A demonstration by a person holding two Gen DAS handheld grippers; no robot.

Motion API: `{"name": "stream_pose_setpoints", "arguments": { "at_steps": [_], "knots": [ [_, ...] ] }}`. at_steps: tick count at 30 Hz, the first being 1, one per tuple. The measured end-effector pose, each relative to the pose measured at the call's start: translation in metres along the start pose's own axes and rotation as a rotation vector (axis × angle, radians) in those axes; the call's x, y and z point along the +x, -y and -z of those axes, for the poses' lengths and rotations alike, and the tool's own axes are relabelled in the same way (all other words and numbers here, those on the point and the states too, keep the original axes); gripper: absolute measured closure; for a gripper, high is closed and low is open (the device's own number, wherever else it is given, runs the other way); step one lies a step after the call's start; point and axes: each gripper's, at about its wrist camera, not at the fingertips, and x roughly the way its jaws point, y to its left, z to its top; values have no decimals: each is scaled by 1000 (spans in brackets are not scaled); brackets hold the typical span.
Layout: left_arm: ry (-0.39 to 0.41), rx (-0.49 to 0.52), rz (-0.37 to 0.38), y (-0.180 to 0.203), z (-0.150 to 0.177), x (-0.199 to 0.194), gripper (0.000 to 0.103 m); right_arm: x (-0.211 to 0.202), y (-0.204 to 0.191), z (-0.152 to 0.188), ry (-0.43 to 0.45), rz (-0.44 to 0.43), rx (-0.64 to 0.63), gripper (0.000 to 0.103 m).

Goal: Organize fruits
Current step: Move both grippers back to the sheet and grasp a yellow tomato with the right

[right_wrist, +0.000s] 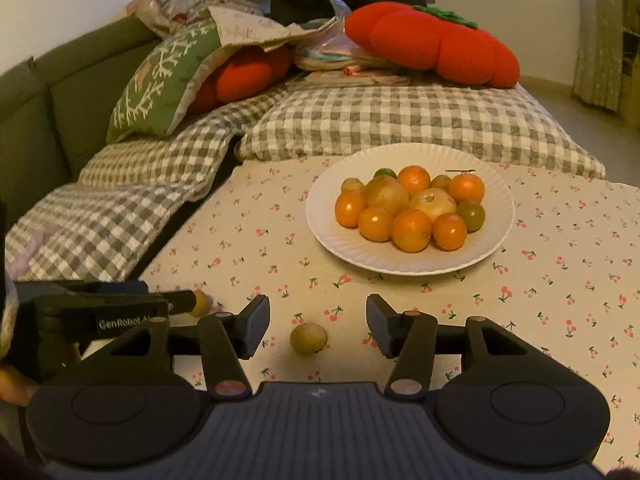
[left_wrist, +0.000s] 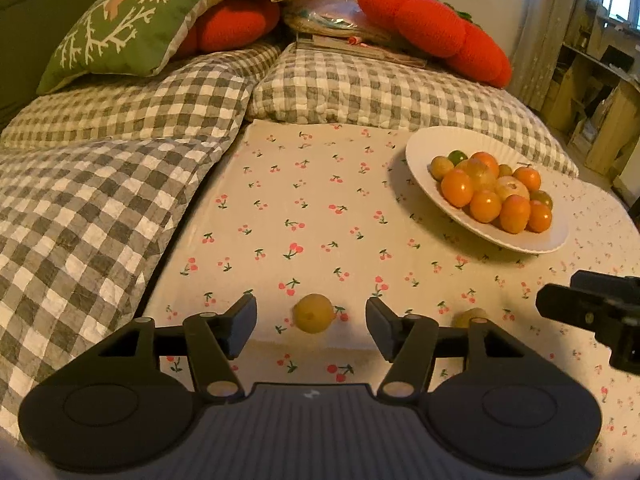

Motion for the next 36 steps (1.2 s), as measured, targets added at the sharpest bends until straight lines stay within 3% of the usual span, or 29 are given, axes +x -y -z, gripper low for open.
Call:
{"name": "stream_pose_setpoints", "arguments": {
  "at_steps": [11,14,16,22,29,36],
  "knots": [
    [-31,26,-16,1,0,10,37,7,-3,3,-16,16,-21,35],
    [-40,29,-17,0,0,13,36,11,-4,4,-25,22,-26,34],
    [-44,29,-20,0,0,15,29,14,-5,5,-32,25,-29,34],
    [-55,38,-26,1,0,19,29,20,-8,8,-46,20,-40,34],
    [-87,-23,3,-11,-2,25,28,26,6,9,-71,7,73,34],
    [-85,39,-5,-2,-1,28,30,34,-11,14,-55,4,-24,36]
  ]
}}
